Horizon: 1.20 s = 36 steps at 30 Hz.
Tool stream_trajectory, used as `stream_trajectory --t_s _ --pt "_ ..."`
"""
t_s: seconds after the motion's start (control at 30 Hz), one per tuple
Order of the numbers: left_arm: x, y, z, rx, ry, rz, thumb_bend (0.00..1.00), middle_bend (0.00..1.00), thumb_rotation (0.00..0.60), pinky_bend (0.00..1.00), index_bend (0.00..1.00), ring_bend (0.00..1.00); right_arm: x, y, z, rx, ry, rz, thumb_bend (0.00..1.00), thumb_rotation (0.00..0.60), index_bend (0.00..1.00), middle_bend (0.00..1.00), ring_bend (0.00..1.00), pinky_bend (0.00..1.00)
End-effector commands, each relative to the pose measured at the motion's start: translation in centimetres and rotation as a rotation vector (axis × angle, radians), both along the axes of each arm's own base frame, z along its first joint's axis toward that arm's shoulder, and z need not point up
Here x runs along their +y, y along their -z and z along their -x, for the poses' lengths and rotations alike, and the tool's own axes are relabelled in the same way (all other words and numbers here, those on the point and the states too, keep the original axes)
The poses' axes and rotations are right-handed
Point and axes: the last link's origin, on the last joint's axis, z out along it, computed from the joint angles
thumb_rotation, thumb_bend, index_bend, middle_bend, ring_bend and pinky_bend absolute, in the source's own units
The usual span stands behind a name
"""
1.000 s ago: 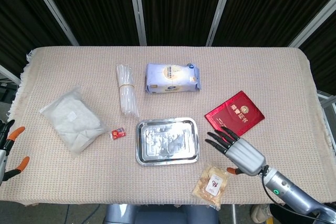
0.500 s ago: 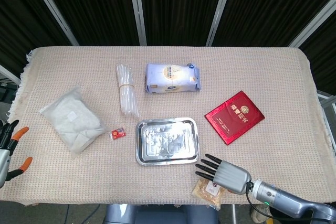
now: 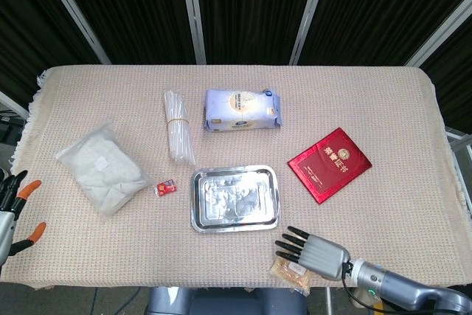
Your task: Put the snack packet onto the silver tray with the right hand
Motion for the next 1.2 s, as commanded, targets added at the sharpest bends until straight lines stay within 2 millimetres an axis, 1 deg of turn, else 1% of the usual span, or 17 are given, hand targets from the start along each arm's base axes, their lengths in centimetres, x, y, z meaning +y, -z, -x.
stream_trajectory --t_s 0.03,0.13,0.23,0.33,0.37,0.4,0.43,0.5,0.57,0.6,0.73,0.9,1.07,1.17,1.2 --pt "-0.1 0.0 0.2 0.0 -0.008 0.0 0.28 0.0 0.6 0.0 0.15 0.0 0.1 0.5 0.0 0.017 -0.001 -0.016 0.0 0.6 0.07 0.0 0.0 0.0" --pt "-0.3 0.0 0.5 -0.003 -0.017 0.001 0.28 0.0 0.6 0.0 0.15 0.0 0.2 1.2 0.2 0.039 -0.006 -0.034 0.0 0.6 0.08 0.0 0.0 0.0" --pt "-0.5 -0.2 0.7 -0.008 -0.021 -0.004 0.28 0.0 0.6 0.0 0.15 0.0 0.3 1.8 0.4 0.058 0.017 -0.055 0.0 0.6 0.12 0.01 0.0 0.0" --pt "-0.6 -0.2 1.1 -0.009 -0.034 -0.005 0.28 0.0 0.6 0.0 0.15 0.0 0.2 2.4 0.4 0.063 0.017 -0.068 0.0 0.6 0.23 0.08 0.0 0.0" --pt "-0.6 -0.2 1.2 -0.01 -0.036 -0.004 0.28 0.0 0.6 0.0 0.15 0.0 0.2 2.5 0.3 0.062 0.02 -0.07 0.0 0.6 0.28 0.12 0.0 0.02" --pt "-0.6 -0.2 1.3 -0.011 -0.037 -0.003 0.28 0.0 0.6 0.0 0.16 0.0 0.2 2.7 0.3 0.06 0.024 -0.073 0.0 0.6 0.34 0.17 0.02 0.05" --pt "-0.6 -0.2 1.3 -0.014 -0.036 -0.002 0.28 0.0 0.6 0.0 0.16 0.0 0.2 2.8 0.2 0.058 0.027 -0.075 0.0 0.6 0.37 0.2 0.05 0.08" --pt "-0.6 -0.1 1.3 -0.018 -0.032 -0.003 0.28 0.0 0.6 0.0 0.16 0.0 0.1 3.1 -0.1 0.04 0.035 -0.078 0.0 0.6 0.47 0.3 0.15 0.21" --pt "-0.6 -0.1 1.4 -0.022 -0.031 -0.004 0.28 0.0 0.6 0.0 0.16 0.0 -0.1 3.1 -0.6 0.014 0.018 -0.07 0.01 0.6 0.52 0.37 0.23 0.31" --pt "-0.6 -0.1 1.5 -0.022 -0.032 -0.005 0.28 0.0 0.6 0.0 0.16 0.0 -0.2 3.1 -0.8 0.005 0.011 -0.067 0.01 0.6 0.54 0.39 0.25 0.34" --pt "-0.6 -0.1 1.7 -0.027 -0.035 -0.004 0.28 0.0 0.6 0.0 0.16 0.0 -0.5 2.3 -1.8 -0.027 0.001 -0.059 0.02 0.6 0.55 0.4 0.26 0.38" --pt "-0.5 0.2 1.8 -0.037 -0.033 0.0 0.28 0.0 0.6 0.0 0.16 0.0 -1.6 0.9 -4.2 -0.08 -0.005 -0.036 0.02 0.6 0.55 0.4 0.27 0.39" --pt "-0.5 0.2 2.1 -0.04 -0.04 -0.003 0.28 0.0 0.6 0.0 0.16 0.0 -3.5 -0.8 -7.2 -0.148 0.011 0.007 0.02 0.6 0.54 0.4 0.27 0.39" --pt "-0.5 0.1 2.2 -0.039 -0.045 -0.004 0.28 0.0 0.6 0.0 0.16 0.0 -4.4 -1.4 -8.7 -0.192 0.031 0.02 0.02 0.6 0.54 0.4 0.27 0.39" --pt "-0.5 0.1 2.3 -0.038 -0.047 -0.005 0.28 0.0 0.6 0.0 0.16 0.0 -5.0 -1.7 -9.5 -0.214 0.035 0.031 0.02 0.6 0.54 0.4 0.27 0.39"
